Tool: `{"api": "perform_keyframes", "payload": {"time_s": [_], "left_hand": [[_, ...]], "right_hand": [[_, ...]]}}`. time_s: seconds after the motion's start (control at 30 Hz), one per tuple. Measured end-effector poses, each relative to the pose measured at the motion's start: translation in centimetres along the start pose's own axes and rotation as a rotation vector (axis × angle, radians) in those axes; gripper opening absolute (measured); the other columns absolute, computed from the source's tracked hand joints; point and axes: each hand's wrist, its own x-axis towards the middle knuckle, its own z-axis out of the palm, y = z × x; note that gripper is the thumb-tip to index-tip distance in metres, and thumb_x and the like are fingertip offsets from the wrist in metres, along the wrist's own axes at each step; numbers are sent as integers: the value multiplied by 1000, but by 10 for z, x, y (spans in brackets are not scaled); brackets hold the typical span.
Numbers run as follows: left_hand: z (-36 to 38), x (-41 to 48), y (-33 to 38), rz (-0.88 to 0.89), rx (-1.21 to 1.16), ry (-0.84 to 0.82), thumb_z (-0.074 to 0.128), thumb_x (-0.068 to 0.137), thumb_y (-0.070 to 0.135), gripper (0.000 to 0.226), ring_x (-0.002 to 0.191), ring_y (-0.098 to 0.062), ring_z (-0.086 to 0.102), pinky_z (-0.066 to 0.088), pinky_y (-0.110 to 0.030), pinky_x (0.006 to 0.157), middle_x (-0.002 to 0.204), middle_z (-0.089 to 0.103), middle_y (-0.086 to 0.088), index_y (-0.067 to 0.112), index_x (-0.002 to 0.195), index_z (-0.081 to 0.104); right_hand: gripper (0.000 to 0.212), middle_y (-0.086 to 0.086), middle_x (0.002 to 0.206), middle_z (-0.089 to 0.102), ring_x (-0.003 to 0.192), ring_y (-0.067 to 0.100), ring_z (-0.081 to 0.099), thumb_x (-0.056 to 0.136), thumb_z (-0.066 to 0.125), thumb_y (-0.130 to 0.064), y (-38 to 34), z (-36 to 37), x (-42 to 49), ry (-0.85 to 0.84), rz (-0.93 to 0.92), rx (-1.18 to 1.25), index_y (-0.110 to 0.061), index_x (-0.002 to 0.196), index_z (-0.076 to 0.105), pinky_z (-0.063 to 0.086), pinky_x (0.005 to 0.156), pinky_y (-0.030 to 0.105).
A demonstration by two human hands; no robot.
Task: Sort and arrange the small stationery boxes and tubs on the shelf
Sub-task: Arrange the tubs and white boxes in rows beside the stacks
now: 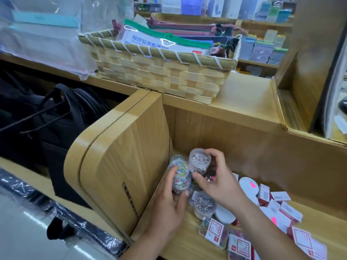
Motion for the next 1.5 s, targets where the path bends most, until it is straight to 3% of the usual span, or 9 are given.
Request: {"api": "perform_keyframes", "payload": {"time_s": [0.2,0.33,0.53,0.67,0.8,0.9,1.1,1.33,1.5], "left_hand": [[-5,3,3,-16,-11,-68,70,94,26,72,127,-13,61,53,-46,102,143,59,12,42,153,32],[1,-1,7,-4,47,-81,69,94,33,72,123,-7,62,53,-41,102,144,57,17,47,153,30],[13,-1,19,75,30,-138,67,93,30,69,131,-6,56,49,-38,107,148,52,17,46,151,34],[5,7,27,193,174,-29,63,97,38,49,144,0,37,36,-20,114,156,40,13,39,145,49],[-8,25,25,235,151,83,78,89,23,38,123,-10,59,51,-35,101,131,60,9,19,126,68],[-18,21,23,175,152,156,82,84,26,35,105,-8,63,56,-37,85,116,59,14,22,116,70],[-17,6,21,114,73,186,85,82,24,34,91,-15,67,59,-36,70,117,58,15,24,113,71],[-7,2,46,144,-7,98,85,79,14,40,102,-18,67,58,-32,74,123,60,13,25,115,73],[-13,-4,50,116,-19,124,85,79,10,42,109,-17,65,58,-32,81,124,60,11,25,116,72]], "right_hand": [[65,-11,114,68,101,11,70,75,80,-34,0,-3,8,19,51,15,-45,124,39,56,88,49],[66,-15,101,71,84,7,72,72,84,-30,1,-5,2,85,96,-9,-49,116,39,59,79,47],[65,-16,100,67,83,9,67,74,83,-32,-4,-16,-17,221,81,-169,-42,121,39,55,70,42],[61,-10,100,67,87,19,67,76,81,-30,-3,-24,-18,271,117,-204,-38,119,39,53,69,39],[61,-7,99,68,90,24,66,76,79,-40,-2,-26,-21,340,192,-252,-37,119,36,53,69,39],[64,-5,96,66,87,27,64,76,79,-44,4,-36,-34,407,244,-287,-36,120,34,49,62,39],[59,5,102,69,93,35,64,81,75,-43,25,-44,-50,475,330,-350,-35,122,35,52,67,44],[59,4,128,52,114,27,55,87,73,-39,34,-60,-55,448,340,-270,-25,136,44,47,80,36],[53,0,125,53,116,18,54,88,75,-25,17,-68,-71,544,124,-279,-19,136,54,42,86,26]]}}
